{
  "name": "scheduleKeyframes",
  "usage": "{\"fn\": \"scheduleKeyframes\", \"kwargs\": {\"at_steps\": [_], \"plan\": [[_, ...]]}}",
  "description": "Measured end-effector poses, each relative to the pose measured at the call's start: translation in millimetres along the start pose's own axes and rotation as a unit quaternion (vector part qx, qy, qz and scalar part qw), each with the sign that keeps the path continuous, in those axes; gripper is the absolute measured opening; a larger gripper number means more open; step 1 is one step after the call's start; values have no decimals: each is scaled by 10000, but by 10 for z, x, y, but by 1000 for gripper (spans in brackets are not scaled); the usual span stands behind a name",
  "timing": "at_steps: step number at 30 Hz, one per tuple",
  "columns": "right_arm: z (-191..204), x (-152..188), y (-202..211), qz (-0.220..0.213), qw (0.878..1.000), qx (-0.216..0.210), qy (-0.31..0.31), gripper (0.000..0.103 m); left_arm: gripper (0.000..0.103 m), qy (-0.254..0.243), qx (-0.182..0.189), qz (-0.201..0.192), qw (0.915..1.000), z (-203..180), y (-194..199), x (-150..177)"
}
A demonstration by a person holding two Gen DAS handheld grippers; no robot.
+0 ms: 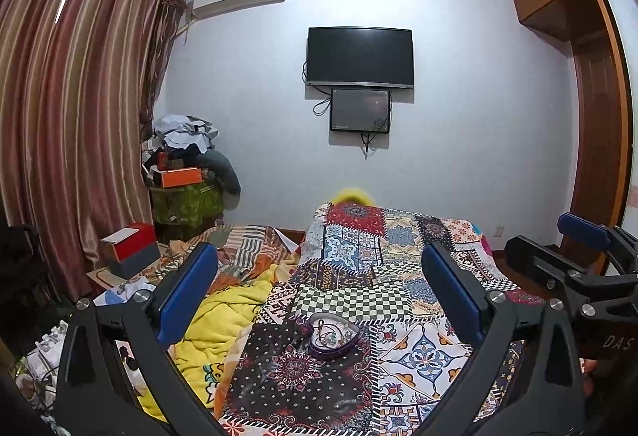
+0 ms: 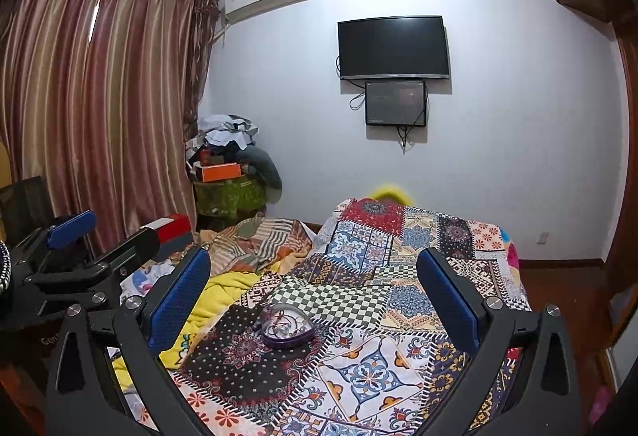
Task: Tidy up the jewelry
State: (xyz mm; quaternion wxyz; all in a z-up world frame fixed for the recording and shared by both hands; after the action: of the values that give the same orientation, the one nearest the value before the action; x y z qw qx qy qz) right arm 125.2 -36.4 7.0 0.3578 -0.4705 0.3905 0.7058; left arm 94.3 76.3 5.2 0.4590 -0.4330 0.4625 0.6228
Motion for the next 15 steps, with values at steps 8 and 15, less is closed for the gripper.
{"fn": "scheduleKeyframes", "kwargs": {"at_steps": [8,15], "plan": [[10,-20,13,12,10000,-36,-29,103,102,37,60,-5,10000,-3,6,-6],[10,-35,42,-14,10000,-47,-33,103,102,63,77,29,9999,8,0,-1]]}}
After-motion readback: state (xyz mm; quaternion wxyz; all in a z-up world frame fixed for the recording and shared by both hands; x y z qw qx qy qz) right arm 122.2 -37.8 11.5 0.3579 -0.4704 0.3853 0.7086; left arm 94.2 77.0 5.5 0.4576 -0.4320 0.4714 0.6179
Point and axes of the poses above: each gripper's, at about its wrist camera, not at the fingertips, and y roughly against the way its jaws point, z to its left, x to its underside, the point moved 10 cm from there along -y, roughly the way its jaws point, and after that the axes turned 13 degrees about -y, right-handed, at the moved point
